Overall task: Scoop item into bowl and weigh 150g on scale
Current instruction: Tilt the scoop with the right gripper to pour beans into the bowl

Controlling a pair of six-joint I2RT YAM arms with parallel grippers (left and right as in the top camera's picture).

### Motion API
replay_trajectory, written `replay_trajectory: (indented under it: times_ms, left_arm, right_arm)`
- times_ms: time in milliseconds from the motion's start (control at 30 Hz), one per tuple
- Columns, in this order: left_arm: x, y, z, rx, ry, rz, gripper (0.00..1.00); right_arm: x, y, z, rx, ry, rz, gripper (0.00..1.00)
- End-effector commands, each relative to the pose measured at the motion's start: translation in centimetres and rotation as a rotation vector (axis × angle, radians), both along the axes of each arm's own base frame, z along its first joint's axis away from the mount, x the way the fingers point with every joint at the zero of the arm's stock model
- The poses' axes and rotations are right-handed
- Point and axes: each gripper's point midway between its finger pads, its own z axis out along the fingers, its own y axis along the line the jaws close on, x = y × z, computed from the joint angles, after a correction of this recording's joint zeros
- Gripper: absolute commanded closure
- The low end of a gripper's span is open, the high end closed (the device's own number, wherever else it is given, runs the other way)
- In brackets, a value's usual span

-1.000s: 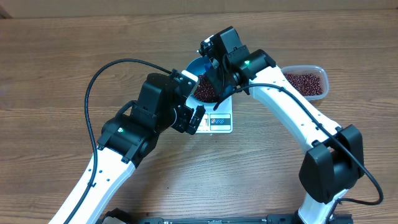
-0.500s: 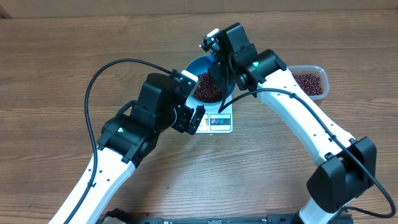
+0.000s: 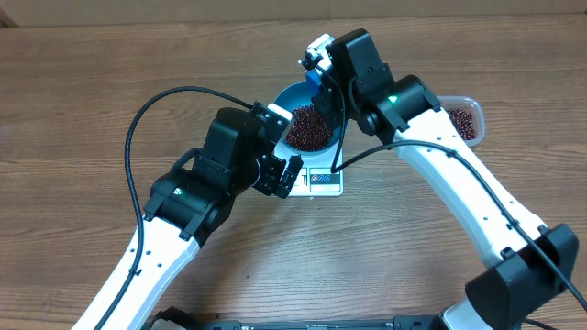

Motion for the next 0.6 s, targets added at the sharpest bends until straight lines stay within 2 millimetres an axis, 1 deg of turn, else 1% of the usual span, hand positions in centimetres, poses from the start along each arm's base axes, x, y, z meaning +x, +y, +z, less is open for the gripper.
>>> replay_trajectory:
  times_ms: [0,233,400,567]
  left_arm:
    - [-0.05,-0.08,-0.20,-0.016,0.013,0.004,0.00]
    - [-0.06,-0.08,-0.20,-0.016,0.013,0.004,0.00]
    - [-0.06,-0.09,-0.20,-0.016,0.014,0.004,0.01]
    - [-0.06,-0.08,-0.20,-0.016,0.013,0.004,0.00]
  right_arm:
    - [-0.26,-0.30,3.48,-0.006,-0.084,0.026,0.96]
    - [-0.66,-0.54,3.64,-0.048,-0.094,0.072,0.96]
    - [-0.68,-0.85,3.53,-0.078,-0.099,0.082,0.96]
    - [-0.61,-0.89,3.71,-0.069,-0.102,0.068,0.96]
